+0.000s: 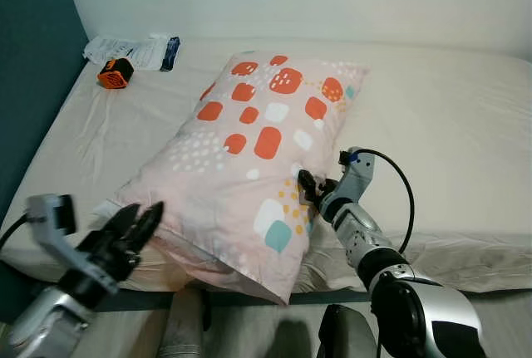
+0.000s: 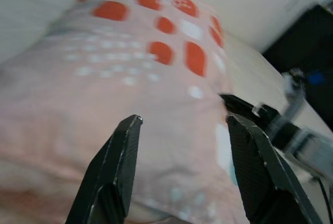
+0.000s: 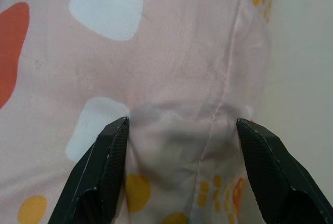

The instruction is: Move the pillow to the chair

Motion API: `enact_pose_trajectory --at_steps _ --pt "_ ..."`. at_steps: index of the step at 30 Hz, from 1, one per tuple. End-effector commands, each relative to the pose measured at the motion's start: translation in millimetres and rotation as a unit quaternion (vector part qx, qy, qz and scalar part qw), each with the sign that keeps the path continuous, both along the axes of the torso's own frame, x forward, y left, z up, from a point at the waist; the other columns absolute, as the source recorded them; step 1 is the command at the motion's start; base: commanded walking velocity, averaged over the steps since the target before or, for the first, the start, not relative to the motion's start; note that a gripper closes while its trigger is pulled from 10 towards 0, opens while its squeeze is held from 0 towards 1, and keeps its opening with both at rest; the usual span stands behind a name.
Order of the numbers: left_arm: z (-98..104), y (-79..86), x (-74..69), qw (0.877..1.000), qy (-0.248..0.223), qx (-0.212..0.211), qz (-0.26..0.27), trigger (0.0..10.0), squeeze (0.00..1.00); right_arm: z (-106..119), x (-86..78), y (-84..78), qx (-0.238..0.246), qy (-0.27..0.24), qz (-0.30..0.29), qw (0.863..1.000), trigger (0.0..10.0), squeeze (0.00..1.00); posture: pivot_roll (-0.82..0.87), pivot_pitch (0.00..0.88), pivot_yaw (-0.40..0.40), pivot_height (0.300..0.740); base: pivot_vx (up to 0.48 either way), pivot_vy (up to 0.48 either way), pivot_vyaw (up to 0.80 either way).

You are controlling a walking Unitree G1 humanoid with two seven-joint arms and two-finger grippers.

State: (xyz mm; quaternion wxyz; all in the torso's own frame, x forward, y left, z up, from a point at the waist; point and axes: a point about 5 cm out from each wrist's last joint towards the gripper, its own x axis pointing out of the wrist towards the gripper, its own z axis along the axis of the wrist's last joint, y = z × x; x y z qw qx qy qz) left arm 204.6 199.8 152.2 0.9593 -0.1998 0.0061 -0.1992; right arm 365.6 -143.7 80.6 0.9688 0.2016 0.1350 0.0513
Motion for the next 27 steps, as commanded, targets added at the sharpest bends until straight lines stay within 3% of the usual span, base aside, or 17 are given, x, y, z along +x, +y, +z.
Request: enact_pose_trajectory --at_steps 1,4,6,10,12,15,16,17,27 --pt "0.0 0.6 -1.3 1.0 -0.002 0.017 -0.002 10.0 0.0 -4.7 -2.2 2.1 0.006 0.014 0.002 1.0 10.0 0.0 0.39 0.165 -0.1 0.561 0.0 0.0 0.0" --pt "3.7 -6.7 -1.5 1.0 -0.012 0.006 -0.015 10.0 0.0 -7.4 -3.9 6.6 0.002 0.019 0.02 1.0 10.0 0.0 0.4 0.168 -0.106 0.561 0.0 0.0 0.0" --pt "13.2 -19.1 -9.1 0.997 -0.027 -0.022 -0.062 10.0 0.0 -8.5 -5.1 12.3 0.022 0.02 0.041 0.999 5.5 0.0 0.4 0.162 -0.109 0.561 0.0 0.0 0.0" --pt "21.2 -31.0 -15.5 0.993 -0.046 -0.011 -0.108 10.0 0.0 -7.4 -5.1 17.2 0.039 0.015 0.057 0.997 5.8 0.0 0.4 0.169 -0.112 0.561 0.0 0.0 0.0" --pt "26.1 -47.0 -15.6 0.986 -0.073 0.049 -0.141 10.0 0.0 -5.7 -4.8 21.7 0.043 0.008 0.074 0.996 6.5 0.0 0.41 0.165 -0.118 0.561 0.0 0.0 0.0" --pt "26.5 -53.5 -15.0 0.981 -0.084 0.08 -0.152 10.0 0.0 -5.3 -4.9 23.4 0.044 0.006 0.08 0.996 6.4 0.0 0.41 0.166 -0.117 0.561 0.0 0.0 0.0" --pt "25.9 -58.1 -13.3 0.979 -0.093 0.095 -0.153 10.0 0.0 -5.2 -5.0 24.5 0.042 0.005 0.083 0.996 4.3 0.0 0.41 0.164 -0.117 0.561 0.0 0.0 0.0" --pt "24.9 -59.8 -10.9 0.979 -0.096 0.099 -0.147 10.0 0.0 -5.2 -5.0 24.9 0.043 0.005 0.083 0.996 0.0 0.0 0.4 0.162 -0.117 0.561 0.0 0.0 0.0" --pt "23.1 -53.5 -5.9 0.983 -0.093 0.103 -0.121 10.0 0.0 -5.3 -4.0 17.3 0.032 0.008 0.061 0.998 0.0 0.0 0.4 0.158 -0.116 0.561 0.0 0.0 0.0"
